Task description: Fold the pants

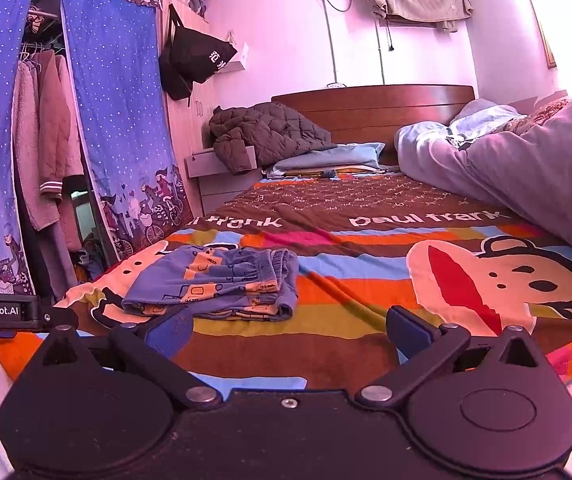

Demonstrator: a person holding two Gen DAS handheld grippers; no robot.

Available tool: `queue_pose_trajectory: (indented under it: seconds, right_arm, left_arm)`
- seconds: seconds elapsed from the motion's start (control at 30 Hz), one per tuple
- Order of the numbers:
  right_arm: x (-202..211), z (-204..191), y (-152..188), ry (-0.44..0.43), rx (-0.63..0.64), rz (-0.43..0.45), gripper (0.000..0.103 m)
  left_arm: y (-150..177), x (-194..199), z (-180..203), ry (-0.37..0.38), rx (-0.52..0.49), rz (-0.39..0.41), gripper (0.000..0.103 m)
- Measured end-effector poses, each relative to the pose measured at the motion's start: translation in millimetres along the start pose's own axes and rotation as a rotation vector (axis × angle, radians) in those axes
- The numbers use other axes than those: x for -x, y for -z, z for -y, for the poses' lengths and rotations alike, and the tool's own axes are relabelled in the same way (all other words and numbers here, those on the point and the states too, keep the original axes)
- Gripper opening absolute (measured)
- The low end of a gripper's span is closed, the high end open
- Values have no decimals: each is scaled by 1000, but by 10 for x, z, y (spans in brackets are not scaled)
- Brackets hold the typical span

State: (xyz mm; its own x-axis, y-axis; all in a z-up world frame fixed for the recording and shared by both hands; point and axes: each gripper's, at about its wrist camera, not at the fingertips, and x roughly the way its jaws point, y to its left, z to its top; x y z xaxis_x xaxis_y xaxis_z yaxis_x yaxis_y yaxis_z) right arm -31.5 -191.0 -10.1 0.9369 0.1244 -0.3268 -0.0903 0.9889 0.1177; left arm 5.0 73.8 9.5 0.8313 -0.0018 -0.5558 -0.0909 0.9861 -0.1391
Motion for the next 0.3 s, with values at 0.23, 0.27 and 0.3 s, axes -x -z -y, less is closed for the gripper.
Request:
queue_pose_trajectory:
  seconds: [0.23, 0.27, 0.3]
  right_arm:
    - [-7, -1, 13, 3, 1, -5, 102]
    - [-7, -3, 13, 3, 1, -5, 102]
    - [-8, -3, 15, 2, 1, -5, 102]
  left_arm:
    - [1, -19, -12, -5, 8, -12, 103]
    - [-1, -26, -12, -4, 7, -13, 103]
    - [0, -27, -10, -6, 7, -14, 103]
